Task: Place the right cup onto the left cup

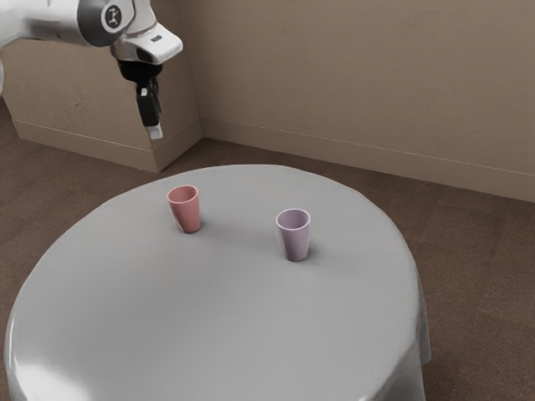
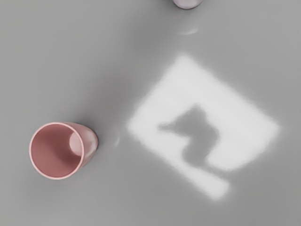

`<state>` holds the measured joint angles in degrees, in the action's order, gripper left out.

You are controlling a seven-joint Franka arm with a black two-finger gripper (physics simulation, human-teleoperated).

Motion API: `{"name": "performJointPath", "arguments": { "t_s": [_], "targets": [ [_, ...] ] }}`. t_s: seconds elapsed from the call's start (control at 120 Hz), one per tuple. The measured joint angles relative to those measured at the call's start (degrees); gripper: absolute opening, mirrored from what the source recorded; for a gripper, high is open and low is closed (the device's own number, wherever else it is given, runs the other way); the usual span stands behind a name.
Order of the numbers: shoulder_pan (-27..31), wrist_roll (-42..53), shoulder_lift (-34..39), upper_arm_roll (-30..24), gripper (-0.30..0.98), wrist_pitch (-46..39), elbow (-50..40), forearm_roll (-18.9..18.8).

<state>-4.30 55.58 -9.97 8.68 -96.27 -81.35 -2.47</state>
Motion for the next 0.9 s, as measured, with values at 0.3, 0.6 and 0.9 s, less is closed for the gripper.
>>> {"name": "performJointPath", "arguments": {
  "t_s": [0.3,0.6,0.9],
  "targets": [
    [-5.78,0.54,-5.57,-0.63,0.68,-2.76,0.92,0.22],
    [-10.06,0.96,-16.65,-0.52,0.69,-7.81,6.59,0.17],
    [-10.11,2.53,-27.9,-1.12,0.69,-11.37,15.19,0.7]
  ]
}}
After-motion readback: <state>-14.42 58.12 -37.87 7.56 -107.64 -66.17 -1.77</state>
